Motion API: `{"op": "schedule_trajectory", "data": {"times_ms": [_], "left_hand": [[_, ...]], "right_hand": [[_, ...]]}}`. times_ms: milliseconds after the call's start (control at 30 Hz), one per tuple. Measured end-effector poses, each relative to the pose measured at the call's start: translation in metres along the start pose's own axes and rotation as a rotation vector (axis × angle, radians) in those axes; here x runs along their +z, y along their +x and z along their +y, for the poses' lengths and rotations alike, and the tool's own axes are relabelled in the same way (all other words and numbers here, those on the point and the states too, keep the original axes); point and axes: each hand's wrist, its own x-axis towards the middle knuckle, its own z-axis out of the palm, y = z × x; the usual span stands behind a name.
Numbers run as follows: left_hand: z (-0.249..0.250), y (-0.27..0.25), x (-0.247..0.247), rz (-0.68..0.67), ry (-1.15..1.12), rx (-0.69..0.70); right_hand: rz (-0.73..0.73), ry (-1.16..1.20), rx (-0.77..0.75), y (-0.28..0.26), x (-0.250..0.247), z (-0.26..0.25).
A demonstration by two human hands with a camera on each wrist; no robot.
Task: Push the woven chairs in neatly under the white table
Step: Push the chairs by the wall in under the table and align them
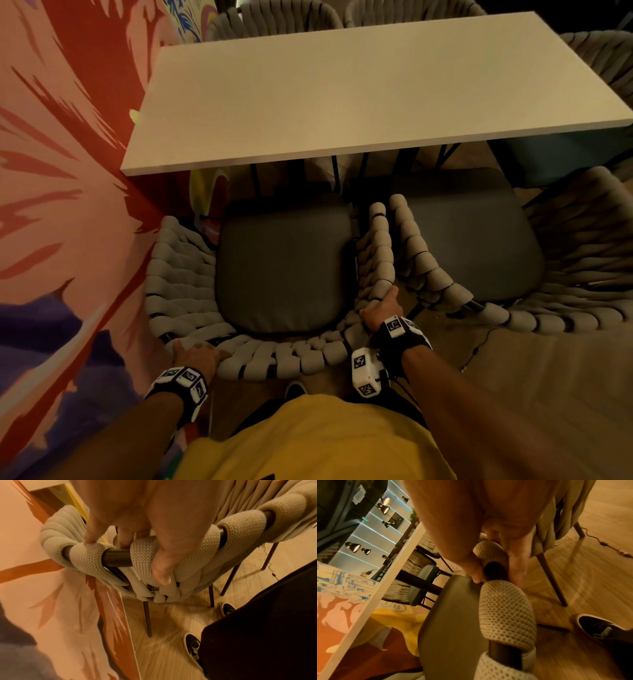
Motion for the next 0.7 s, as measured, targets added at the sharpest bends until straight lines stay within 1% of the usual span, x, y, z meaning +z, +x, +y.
{"op": "schedule_trajectory", "data": {"times_ms": [167, 267, 333, 467, 600, 700], "left_hand": [[-0.005, -0.001, -0.001, 0.011, 0.002, 0.016], [-0.002, -0.005, -0.005, 0.053, 0.008, 0.016], [-0.001, -0.006, -0.005, 0.058, -0.002, 0.038], [-0.003, -0.011, -0.005, 0.049, -0.005, 0.044], [-0.003, -0.02, 0.007, 0.036, 0.009, 0.069], [-0.006, -0.027, 0.008, 0.028, 0.017, 0.047]], "right_hand": [[0.009, 0.002, -0.029, -0.002, 0.005, -0.004], [0.022, -0.003, -0.029, -0.002, 0.006, -0.006], [0.022, -0.007, -0.03, -0.002, 0.005, -0.008], [-0.015, -0.017, -0.037, -0.005, 0.004, -0.006], [-0.037, -0.022, -0.061, -0.009, 0.009, -0.001], [-0.062, -0.031, -0.075, -0.01, 0.017, -0.001]]}}
